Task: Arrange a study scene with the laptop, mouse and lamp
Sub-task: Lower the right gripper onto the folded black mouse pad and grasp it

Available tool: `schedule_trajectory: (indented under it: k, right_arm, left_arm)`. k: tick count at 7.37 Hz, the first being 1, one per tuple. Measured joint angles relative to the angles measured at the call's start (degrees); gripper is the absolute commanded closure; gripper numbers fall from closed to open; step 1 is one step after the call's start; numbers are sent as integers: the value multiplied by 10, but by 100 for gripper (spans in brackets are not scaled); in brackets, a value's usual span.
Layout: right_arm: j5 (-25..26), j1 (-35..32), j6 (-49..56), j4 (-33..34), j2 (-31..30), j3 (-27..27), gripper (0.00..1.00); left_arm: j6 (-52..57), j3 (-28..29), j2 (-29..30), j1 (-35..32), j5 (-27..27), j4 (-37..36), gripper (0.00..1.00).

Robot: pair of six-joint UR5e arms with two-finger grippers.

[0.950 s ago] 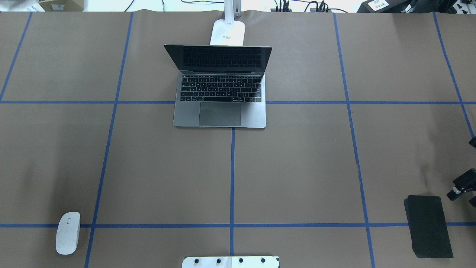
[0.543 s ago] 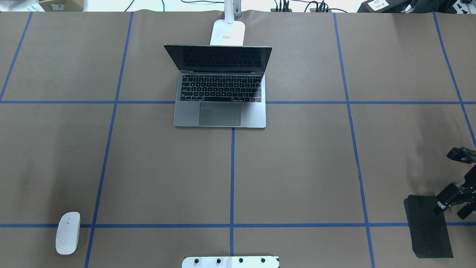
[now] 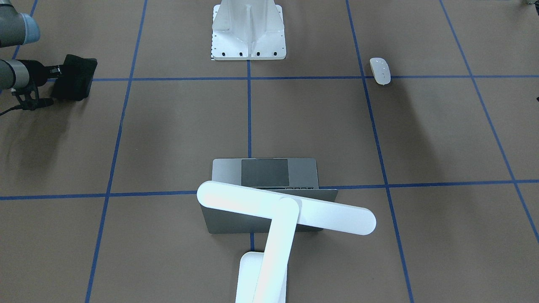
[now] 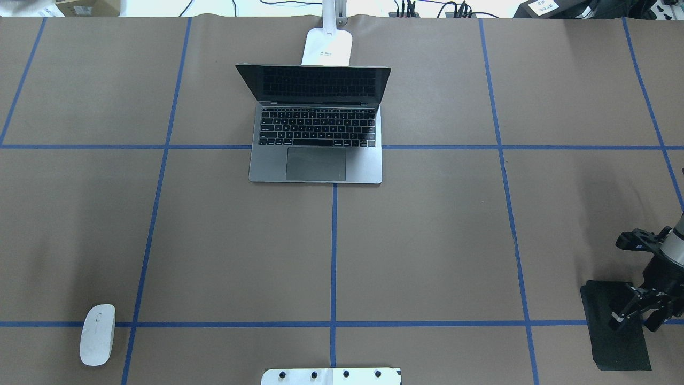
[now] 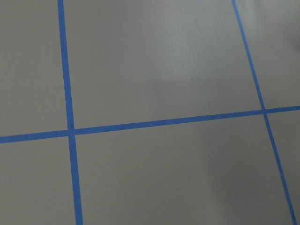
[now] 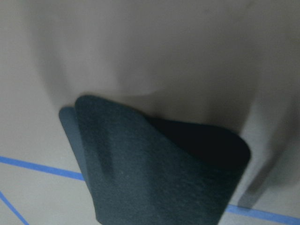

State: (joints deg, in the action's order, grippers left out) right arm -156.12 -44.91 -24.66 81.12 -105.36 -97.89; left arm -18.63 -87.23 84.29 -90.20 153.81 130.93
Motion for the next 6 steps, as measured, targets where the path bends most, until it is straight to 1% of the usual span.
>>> schedule_trajectory:
  k: [6]
  right_arm:
    - [12,-3,-35,-1,0,-29,100]
  left_arm:
    - [19,4,-6,-8,4,-2,1]
